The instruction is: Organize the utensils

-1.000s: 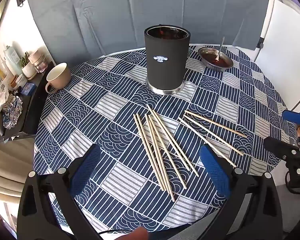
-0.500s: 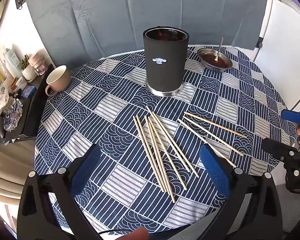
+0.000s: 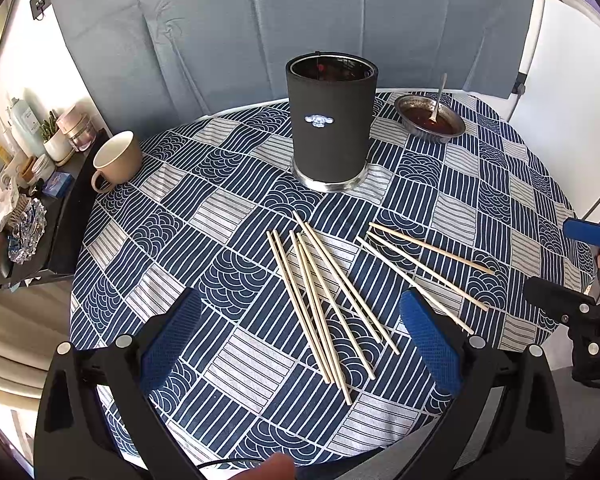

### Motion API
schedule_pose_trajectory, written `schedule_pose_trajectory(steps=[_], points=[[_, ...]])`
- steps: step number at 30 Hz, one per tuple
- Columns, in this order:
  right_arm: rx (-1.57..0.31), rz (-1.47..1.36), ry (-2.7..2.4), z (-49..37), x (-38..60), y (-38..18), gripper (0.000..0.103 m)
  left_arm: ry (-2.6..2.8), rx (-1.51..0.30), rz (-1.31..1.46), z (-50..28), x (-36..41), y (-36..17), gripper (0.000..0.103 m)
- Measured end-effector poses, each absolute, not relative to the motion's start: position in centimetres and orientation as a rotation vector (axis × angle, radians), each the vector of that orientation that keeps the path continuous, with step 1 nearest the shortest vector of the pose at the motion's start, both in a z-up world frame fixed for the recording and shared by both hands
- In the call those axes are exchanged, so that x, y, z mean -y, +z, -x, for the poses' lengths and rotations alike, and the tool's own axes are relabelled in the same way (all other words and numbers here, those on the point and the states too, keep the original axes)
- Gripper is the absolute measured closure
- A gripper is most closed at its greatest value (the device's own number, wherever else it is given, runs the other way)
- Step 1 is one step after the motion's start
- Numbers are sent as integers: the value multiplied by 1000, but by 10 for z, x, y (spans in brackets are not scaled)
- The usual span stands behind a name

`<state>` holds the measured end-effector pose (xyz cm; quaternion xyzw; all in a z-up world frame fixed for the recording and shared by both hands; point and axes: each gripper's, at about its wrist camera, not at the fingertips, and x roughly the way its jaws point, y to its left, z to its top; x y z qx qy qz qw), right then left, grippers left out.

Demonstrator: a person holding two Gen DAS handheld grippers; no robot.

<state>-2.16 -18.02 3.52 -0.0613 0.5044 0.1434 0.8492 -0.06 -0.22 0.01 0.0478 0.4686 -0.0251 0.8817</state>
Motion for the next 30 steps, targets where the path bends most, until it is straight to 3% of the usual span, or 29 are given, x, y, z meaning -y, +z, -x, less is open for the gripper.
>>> schedule_pose_trajectory(steps=[30], points=[[-1081, 150, 303, 21, 175, 32, 8, -35, -998, -88, -2, -5, -4, 6]])
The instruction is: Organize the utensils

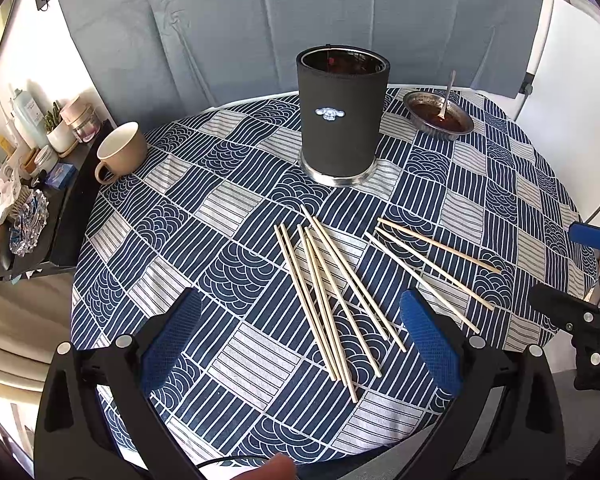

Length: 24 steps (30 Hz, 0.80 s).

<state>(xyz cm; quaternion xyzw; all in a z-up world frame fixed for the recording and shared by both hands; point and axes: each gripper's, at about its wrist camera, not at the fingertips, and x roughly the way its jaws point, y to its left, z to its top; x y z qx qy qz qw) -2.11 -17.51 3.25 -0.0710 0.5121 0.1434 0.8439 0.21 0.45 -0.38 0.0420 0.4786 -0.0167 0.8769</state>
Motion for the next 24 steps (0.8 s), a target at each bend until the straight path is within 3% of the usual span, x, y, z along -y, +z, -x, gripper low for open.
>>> schedule_pose_trajectory(steps=[24], points=[[-1156, 164, 287, 11, 177, 19, 8, -61, -1066, -64, -17, -7, -13, 6]])
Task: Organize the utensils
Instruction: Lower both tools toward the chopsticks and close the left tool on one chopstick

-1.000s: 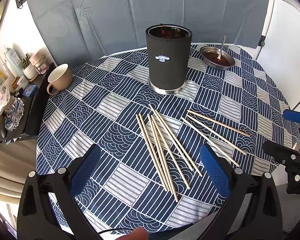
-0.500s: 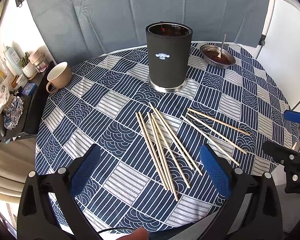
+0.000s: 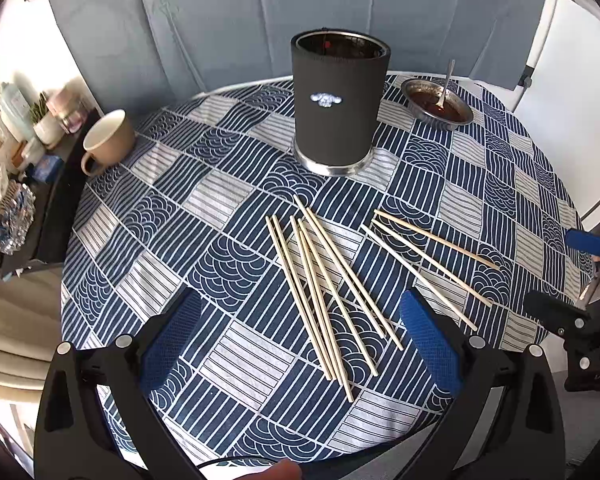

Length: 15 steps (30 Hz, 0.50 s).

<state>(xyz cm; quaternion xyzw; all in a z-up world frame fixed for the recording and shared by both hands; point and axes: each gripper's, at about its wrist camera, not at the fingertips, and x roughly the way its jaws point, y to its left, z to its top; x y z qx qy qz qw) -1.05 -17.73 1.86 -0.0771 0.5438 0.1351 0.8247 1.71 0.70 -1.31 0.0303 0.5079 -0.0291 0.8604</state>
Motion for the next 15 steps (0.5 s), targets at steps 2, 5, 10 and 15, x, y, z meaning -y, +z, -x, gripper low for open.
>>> schedule_pose_trajectory(steps=[2, 5, 10, 15], points=[[-1175, 159, 296, 8, 178, 15, 8, -60, -1081, -41, -21, -10, -16, 6], [-1222, 127, 314, 2, 182, 7, 8, -39, -1099, -27, -27, -16, -23, 6], [-1291, 82, 325, -13, 193, -8, 8, 16, -1127, -55, -39, -26, -37, 6], [-1302, 192, 309, -30, 193, -22, 8, 61, -1184, -56, -54, -40, -58, 6]])
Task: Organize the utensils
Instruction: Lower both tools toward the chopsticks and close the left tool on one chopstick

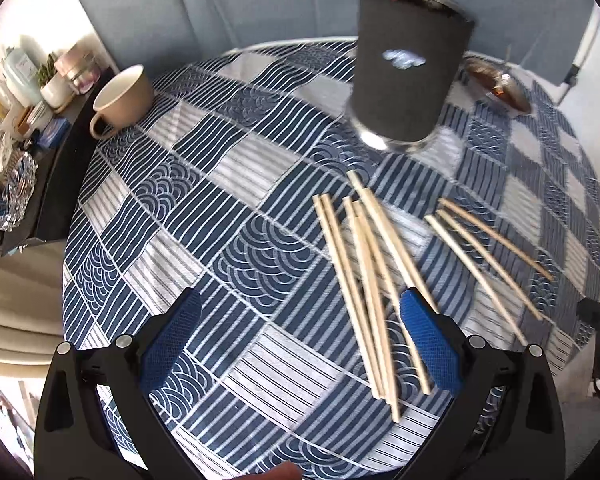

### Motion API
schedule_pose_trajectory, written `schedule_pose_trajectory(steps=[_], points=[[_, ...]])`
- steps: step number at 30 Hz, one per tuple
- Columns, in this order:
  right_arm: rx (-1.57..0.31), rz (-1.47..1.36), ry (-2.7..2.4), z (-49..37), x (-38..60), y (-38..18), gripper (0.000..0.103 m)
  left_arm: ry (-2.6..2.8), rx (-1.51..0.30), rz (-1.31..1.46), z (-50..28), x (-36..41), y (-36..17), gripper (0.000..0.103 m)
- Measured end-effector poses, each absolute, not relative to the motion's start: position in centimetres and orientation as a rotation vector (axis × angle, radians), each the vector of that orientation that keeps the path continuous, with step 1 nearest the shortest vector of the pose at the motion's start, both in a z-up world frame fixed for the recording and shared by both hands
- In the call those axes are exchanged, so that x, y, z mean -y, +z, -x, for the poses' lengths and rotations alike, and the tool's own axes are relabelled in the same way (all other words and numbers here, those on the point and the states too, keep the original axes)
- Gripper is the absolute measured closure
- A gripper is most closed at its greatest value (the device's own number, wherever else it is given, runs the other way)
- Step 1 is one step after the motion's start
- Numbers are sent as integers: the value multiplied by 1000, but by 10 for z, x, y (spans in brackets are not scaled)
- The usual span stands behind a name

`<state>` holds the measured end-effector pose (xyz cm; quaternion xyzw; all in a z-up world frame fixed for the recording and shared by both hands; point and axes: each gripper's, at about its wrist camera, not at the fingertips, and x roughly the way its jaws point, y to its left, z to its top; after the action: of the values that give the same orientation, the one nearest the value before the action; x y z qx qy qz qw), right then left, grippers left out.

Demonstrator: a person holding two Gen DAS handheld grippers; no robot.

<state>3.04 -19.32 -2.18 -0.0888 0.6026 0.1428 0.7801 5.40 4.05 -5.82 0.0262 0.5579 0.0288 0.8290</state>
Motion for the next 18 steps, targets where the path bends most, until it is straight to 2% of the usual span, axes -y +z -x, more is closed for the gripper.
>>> schedule_pose_trajectory(steps=[11, 18], points=[[-1331, 422, 354, -72, 185, -69, 9, 118, -1330, -40, -88, -55, -109, 6], [-1364, 428, 437, -90, 185, -84, 9, 118, -1365, -72, -99, -50, -128, 6]])
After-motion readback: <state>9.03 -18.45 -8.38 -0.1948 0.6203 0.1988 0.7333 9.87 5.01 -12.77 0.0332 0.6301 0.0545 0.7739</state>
